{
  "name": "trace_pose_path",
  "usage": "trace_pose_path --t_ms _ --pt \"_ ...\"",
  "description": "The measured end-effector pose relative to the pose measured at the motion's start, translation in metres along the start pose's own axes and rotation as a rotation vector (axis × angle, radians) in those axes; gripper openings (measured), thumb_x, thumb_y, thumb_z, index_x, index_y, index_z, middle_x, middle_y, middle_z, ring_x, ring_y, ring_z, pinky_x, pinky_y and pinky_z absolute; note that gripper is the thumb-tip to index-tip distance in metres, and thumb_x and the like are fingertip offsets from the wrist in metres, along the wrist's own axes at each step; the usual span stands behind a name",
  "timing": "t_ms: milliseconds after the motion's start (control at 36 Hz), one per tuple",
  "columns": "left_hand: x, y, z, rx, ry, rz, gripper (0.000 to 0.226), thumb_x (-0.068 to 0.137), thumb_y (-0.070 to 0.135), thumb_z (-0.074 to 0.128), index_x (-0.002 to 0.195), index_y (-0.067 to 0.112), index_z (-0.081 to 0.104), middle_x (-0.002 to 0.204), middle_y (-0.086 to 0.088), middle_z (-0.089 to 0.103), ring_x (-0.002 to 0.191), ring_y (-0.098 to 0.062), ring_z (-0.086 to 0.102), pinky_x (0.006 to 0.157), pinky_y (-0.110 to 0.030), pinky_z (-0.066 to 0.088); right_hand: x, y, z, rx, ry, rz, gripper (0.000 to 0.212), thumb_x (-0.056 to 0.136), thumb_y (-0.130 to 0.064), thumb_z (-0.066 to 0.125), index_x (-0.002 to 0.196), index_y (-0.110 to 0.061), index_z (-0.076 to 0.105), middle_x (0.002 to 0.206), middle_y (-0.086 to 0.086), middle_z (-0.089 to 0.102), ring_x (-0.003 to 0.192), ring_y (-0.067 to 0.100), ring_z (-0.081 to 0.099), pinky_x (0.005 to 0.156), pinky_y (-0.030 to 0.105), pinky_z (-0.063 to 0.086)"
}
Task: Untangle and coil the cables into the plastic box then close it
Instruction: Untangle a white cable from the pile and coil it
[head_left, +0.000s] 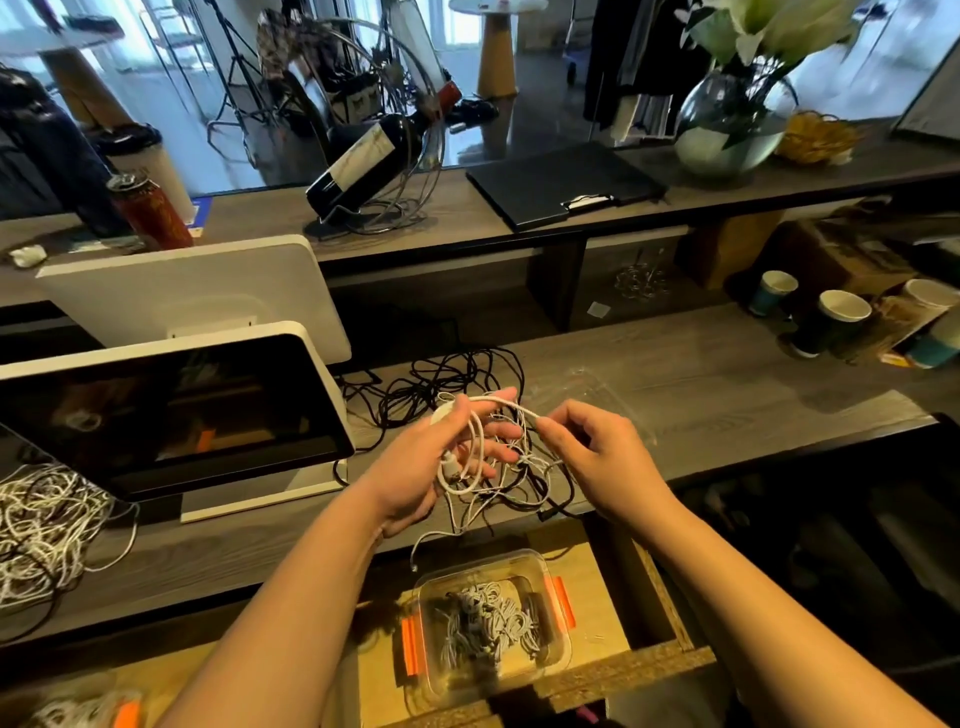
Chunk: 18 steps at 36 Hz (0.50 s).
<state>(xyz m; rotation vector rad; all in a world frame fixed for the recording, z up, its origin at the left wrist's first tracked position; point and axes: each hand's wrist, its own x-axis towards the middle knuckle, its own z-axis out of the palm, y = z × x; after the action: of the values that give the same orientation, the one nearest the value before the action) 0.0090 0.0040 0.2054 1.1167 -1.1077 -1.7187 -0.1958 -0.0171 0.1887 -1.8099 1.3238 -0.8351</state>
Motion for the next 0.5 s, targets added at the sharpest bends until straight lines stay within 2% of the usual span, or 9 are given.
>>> trace_pose_path --t_ms 83,194,278,389,500 --pt "0.0 0.002 0.004 0.031 0.031 0.031 0.045 0.106 0.041 0.026 0.133 0.026 0.06 0.121 -0.007 0.072 0.113 -0.025 0.067 0.099 -0.038 0.052 -0.003 0.0 0.009 0.022 -0.022 -0.015 0.022 0.099 -0.033 0.056 0.083 -0.021 0.064 0.069 0.003 0.061 0.064 0.019 0.055 0.06 0.039 0.044" --pt "0.003 0.004 0.005 0.075 0.075 0.049 0.044 0.108 0.039 0.023 0.129 0.031 0.062 0.119 -0.004 0.073 0.115 -0.019 0.067 0.102 -0.036 0.051 -0.006 0.0 0.019 0.082 -0.063 -0.008 0.022 0.1 -0.031 0.055 0.079 -0.025 0.061 0.065 -0.007 0.055 0.058 0.006 0.048 0.055 0.027 0.039" --pt "0.006 0.005 0.005 0.091 0.07 0.049 0.046 0.109 0.039 0.022 0.132 0.028 0.06 0.119 -0.007 0.073 0.115 -0.02 0.067 0.103 -0.038 0.051 -0.008 0.006 0.027 0.086 -0.114 0.017 0.024 0.101 -0.029 0.053 0.079 -0.024 0.06 0.062 -0.01 0.053 0.056 0.003 0.047 0.055 0.026 0.038" --pt "0.01 0.005 0.007 -0.049 0.064 0.047 0.047 0.109 0.039 0.023 0.136 0.022 0.057 0.12 -0.014 0.071 0.118 -0.027 0.066 0.104 -0.041 0.05 -0.01 0.009 0.036 0.078 -0.148 0.032 0.027 0.102 -0.031 0.051 0.077 -0.027 0.059 0.061 -0.016 0.053 0.058 0.001 0.046 0.056 0.023 0.036" --pt "0.015 0.004 0.011 -0.321 0.04 0.045 0.05 0.108 0.042 0.024 0.138 0.018 0.055 0.116 -0.017 0.071 0.113 -0.03 0.067 0.101 -0.04 0.052 -0.012 0.006 0.045 0.097 -0.142 0.021 0.028 0.103 -0.031 0.05 0.076 -0.026 0.058 0.065 -0.008 0.054 0.063 0.007 0.05 0.064 0.039 0.042"
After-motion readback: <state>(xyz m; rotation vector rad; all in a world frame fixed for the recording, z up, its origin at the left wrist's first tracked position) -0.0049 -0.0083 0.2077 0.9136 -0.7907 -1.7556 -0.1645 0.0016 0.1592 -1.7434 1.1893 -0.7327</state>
